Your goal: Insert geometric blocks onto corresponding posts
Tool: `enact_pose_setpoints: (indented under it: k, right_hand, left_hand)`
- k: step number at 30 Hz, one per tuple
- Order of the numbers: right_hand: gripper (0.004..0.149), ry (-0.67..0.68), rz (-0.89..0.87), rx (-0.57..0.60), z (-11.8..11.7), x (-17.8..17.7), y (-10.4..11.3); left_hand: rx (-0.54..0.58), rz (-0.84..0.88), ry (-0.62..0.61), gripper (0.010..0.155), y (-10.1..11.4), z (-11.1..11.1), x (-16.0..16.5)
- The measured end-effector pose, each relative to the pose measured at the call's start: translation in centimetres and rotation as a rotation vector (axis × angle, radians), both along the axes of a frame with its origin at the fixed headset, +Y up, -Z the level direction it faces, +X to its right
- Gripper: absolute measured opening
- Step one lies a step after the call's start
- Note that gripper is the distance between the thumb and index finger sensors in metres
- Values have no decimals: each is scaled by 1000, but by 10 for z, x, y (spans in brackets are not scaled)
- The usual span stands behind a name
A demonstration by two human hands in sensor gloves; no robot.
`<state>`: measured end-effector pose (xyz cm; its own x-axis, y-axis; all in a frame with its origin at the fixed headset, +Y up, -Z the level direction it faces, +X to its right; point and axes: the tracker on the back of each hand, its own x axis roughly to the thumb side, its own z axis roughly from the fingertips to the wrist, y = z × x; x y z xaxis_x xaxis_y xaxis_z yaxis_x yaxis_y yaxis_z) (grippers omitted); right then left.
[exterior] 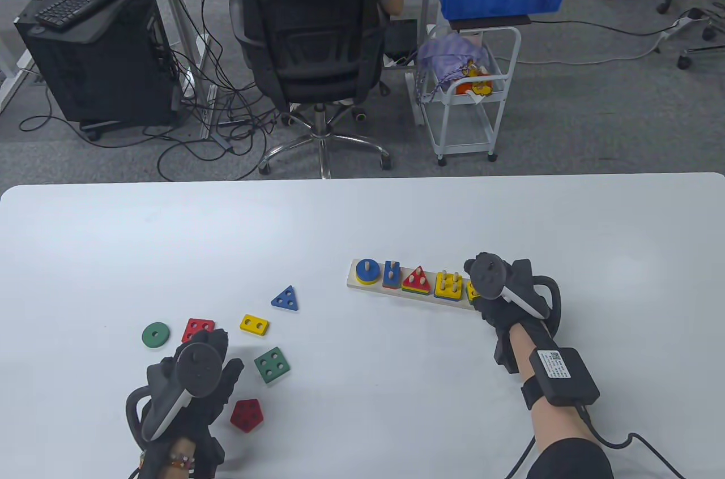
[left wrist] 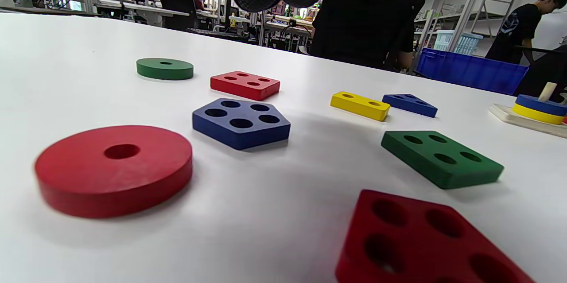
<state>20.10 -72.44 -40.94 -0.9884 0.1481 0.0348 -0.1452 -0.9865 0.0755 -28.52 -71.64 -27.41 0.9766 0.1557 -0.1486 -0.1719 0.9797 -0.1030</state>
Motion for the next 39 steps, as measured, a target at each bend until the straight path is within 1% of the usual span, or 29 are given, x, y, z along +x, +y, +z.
enact_pose_setpoints:
  k: [2,5,8,10,12,13,14,16,17,19,20,21,22,24,28,34,36,38,39]
  right_hand:
    - [68,16,-27,35,7,0,4]
    - [66,76,-48,49,24,-4,10]
    - [65,157,-63,61,47,-13,14]
    - [65,206,-81,40,63,-20,15]
    - [65,244,-97,24,80,-26,15]
    - [65,260,-112,16,92,-30,14]
    - [65,264,-117,12,96,-31,14]
    - [65,292,-130,-2,115,-36,9]
    - [65,302,-132,6,121,-38,7]
    - [65,311,-129,61,134,-39,-1]
    - [65,313,-116,72,136,-39,-4]
    - [64,321,-91,51,137,-39,-6]
    - [65,325,-43,3,138,-38,-7]
    - [64,305,-52,26,136,-36,-7]
    - [64,301,-92,19,133,-33,-3]
    - [63,329,-98,22,137,-32,0]
    - [62,345,-85,14,139,-32,0]
    - [62,356,-80,2,140,-32,-1]
    - [62,359,-81,-1,140,-32,-1]
  left_hand:
    - [-6,5,-19,67,2,1,2]
    - [-39,37,-83,68,4,2,8]
    - [-61,3,-126,69,5,3,16]
    - [-97,-10,-154,69,2,3,20]
    - [-105,-36,-165,69,-3,2,24]
    - [-110,-56,-166,68,-5,1,26]
    - [-118,-70,-165,68,-7,1,28]
    - [-123,-92,-161,68,-9,1,30]
    - [-123,-97,-161,67,-10,1,31]
    - [-113,-107,-156,68,-12,1,33]
    - [-113,-116,-154,68,-13,1,34]
    - [-114,-124,-153,68,-13,1,35]
    - [-117,-138,-153,69,-15,1,37]
    - [-127,-150,-159,70,-17,1,42]
    - [-148,-164,-148,71,-21,-5,55]
    - [-289,-294,-73,71,-26,-31,86]
    - [-323,-334,-34,71,-27,-39,94]
    - [-355,-358,-35,70,-32,-43,100]
    - [-342,-381,-30,71,-33,-44,103]
